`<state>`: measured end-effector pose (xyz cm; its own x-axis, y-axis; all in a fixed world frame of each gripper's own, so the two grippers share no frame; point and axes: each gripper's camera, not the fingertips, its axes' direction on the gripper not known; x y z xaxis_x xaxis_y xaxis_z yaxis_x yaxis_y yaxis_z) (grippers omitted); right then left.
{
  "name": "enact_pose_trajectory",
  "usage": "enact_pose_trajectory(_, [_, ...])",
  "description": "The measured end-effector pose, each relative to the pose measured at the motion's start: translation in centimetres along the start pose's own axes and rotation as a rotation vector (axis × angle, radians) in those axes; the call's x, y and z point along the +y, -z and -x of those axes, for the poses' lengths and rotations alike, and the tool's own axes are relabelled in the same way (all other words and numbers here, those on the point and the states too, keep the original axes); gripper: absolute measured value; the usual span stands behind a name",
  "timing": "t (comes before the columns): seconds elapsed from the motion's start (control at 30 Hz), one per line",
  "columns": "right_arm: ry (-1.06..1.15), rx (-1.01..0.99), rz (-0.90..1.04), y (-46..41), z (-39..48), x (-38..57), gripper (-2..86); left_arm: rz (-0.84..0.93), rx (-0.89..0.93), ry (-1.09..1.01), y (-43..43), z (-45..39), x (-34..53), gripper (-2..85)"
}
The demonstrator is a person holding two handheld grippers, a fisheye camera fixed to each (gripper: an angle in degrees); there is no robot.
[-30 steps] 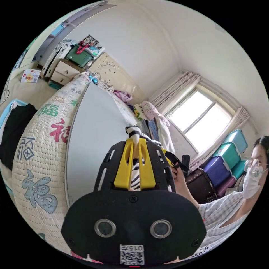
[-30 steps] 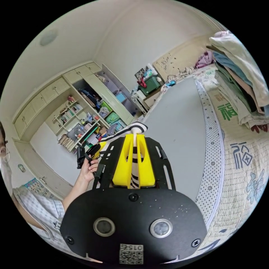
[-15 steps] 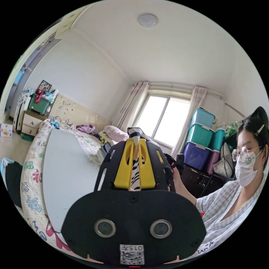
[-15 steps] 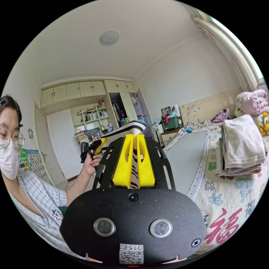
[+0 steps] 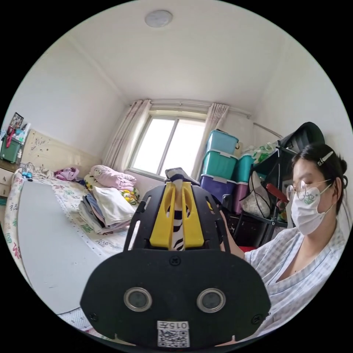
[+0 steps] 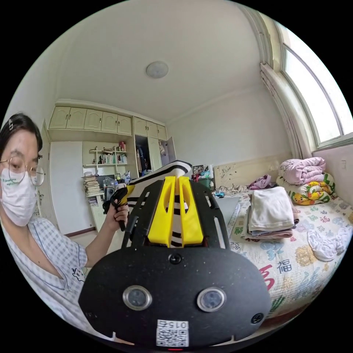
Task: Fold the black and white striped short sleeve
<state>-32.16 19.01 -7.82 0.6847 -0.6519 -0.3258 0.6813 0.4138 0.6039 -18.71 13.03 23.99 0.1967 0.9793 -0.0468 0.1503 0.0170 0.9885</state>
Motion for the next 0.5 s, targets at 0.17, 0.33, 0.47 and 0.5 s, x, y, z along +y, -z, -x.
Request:
enact_pose_trajectory(0.17, [-0.002,0.065,-0.008,3.1,-0.9,-0.1,0.4,0.043,0.071,-0.001,-5.0,0.1,2.0,1.2])
enact_pose_trajectory(0.33, [-0.026,0.112,-0.042,4.2,-4.3,-0.1,0.4,0.097,0.09,-0.023,-11.3,1.3,3.3,1.2])
enact_pose_trajectory(0.47, [-0.075,0.149,-0.049,3.4,-9.5,-0.4,0.5,0.136,0.102,-0.005,-18.1,4.5,4.7,1.2])
enact_pose_trajectory(0.5, [-0.079,0.165,-0.047,3.0,-11.0,-0.5,0.5,0.141,0.115,0.011,-20.1,5.9,5.3,1.2])
